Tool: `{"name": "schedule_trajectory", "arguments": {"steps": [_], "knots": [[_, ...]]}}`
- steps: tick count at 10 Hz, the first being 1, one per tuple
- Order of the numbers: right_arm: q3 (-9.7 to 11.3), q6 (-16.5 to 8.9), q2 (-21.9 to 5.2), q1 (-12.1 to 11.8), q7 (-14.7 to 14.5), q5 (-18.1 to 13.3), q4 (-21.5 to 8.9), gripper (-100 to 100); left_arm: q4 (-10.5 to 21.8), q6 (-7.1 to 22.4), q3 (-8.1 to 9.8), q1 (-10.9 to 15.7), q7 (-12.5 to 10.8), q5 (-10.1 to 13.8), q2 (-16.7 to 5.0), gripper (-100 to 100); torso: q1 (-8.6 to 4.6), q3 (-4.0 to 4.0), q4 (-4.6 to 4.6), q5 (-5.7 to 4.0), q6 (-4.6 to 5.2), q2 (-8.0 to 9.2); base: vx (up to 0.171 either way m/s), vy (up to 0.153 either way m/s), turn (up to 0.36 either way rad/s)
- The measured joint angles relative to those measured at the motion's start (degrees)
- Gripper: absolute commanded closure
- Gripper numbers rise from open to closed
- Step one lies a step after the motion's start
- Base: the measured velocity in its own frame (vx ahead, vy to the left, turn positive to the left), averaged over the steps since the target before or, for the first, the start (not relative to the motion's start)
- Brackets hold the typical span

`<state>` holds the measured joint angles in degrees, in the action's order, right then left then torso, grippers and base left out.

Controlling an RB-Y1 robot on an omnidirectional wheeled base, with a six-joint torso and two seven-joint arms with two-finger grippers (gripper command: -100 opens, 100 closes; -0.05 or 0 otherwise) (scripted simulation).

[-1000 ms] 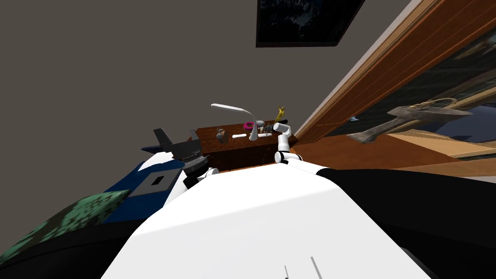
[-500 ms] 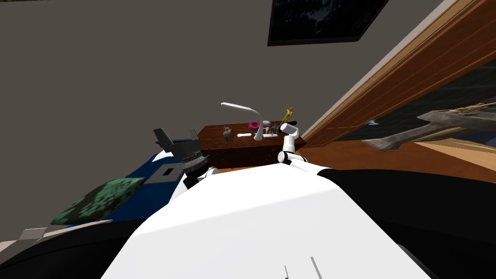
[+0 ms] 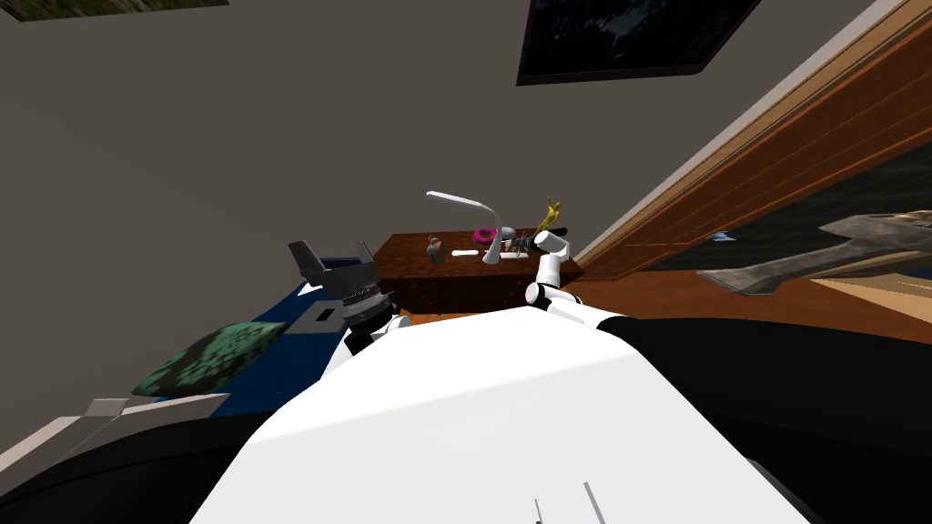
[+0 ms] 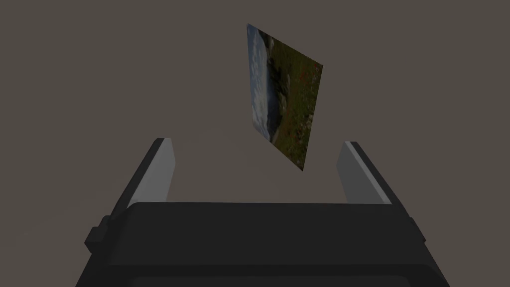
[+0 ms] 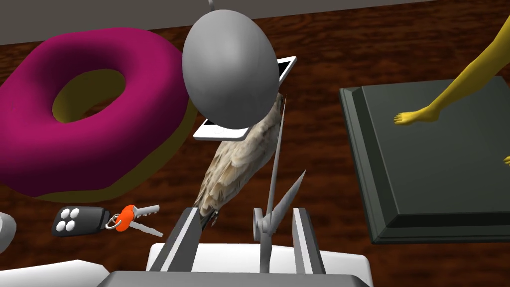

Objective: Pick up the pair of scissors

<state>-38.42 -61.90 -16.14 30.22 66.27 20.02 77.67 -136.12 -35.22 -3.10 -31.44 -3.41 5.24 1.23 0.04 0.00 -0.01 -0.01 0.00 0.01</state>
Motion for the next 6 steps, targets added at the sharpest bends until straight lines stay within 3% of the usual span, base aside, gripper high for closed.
{"name": "schedule_trajectory", "arguments": {"steps": [3,4,5,6], "knots": [[-0.03,-0.01,0.02,0.02,0.05,0.04,0.00,100,0.00,0.00,0.00,0.00,0.00,0.00,0.00,0,0.03,-0.02,-0.02,0.03,0.00,-0.01,0.000,0.001,0.005],[-0.02,-0.01,0.03,0.02,0.05,0.04,-0.01,0,0.00,0.00,0.00,0.00,0.00,0.00,0.00,0,0.03,-0.02,-0.02,0.03,0.00,-0.01,0.000,0.000,0.000],[-0.02,-0.01,0.03,0.02,0.05,0.04,-0.01,100,0.00,0.00,0.00,0.00,0.00,0.00,0.00,0,0.03,-0.01,-0.02,0.03,0.00,-0.01,-0.004,-0.041,-0.201],[1.26,0.20,0.61,0.34,0.74,-0.42,-0.10,100,0.00,0.00,0.01,-0.01,0.00,0.00,0.00,0,-0.11,0.00,-0.03,0.00,0.10,0.02,0.012,-0.088,-0.366]]}}
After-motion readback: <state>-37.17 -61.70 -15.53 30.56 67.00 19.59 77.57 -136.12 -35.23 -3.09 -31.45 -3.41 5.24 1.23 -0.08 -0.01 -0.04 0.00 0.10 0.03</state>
